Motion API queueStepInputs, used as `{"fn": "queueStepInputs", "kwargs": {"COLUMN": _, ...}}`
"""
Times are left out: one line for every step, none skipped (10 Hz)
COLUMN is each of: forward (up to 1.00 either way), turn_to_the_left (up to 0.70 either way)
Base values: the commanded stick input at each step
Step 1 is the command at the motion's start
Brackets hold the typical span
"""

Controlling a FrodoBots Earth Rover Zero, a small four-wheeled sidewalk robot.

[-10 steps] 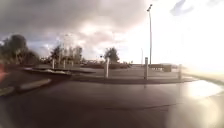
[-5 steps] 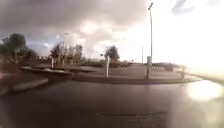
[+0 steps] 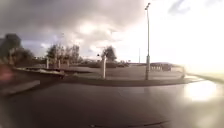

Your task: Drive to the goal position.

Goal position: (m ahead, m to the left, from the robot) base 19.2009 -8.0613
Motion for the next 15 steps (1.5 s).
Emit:
{"fn": "queueStepInputs", "kwargs": {"forward": 0.52, "turn_to_the_left": -0.22}}
{"fn": "queueStepInputs", "kwargs": {"forward": 0.60, "turn_to_the_left": -0.15}}
{"fn": "queueStepInputs", "kwargs": {"forward": 0.60, "turn_to_the_left": -0.15}}
{"fn": "queueStepInputs", "kwargs": {"forward": 0.60, "turn_to_the_left": -0.15}}
{"fn": "queueStepInputs", "kwargs": {"forward": 0.60, "turn_to_the_left": -0.15}}
{"fn": "queueStepInputs", "kwargs": {"forward": 0.60, "turn_to_the_left": -0.15}}
{"fn": "queueStepInputs", "kwargs": {"forward": 0.60, "turn_to_the_left": -0.15}}
{"fn": "queueStepInputs", "kwargs": {"forward": 0.60, "turn_to_the_left": -0.15}}
{"fn": "queueStepInputs", "kwargs": {"forward": 0.60, "turn_to_the_left": -0.15}}
{"fn": "queueStepInputs", "kwargs": {"forward": 0.60, "turn_to_the_left": -0.15}}
{"fn": "queueStepInputs", "kwargs": {"forward": 0.60, "turn_to_the_left": -0.15}}
{"fn": "queueStepInputs", "kwargs": {"forward": 0.60, "turn_to_the_left": -0.15}}
{"fn": "queueStepInputs", "kwargs": {"forward": 0.60, "turn_to_the_left": -0.15}}
{"fn": "queueStepInputs", "kwargs": {"forward": 0.60, "turn_to_the_left": -0.15}}
{"fn": "queueStepInputs", "kwargs": {"forward": 0.60, "turn_to_the_left": -0.08}}
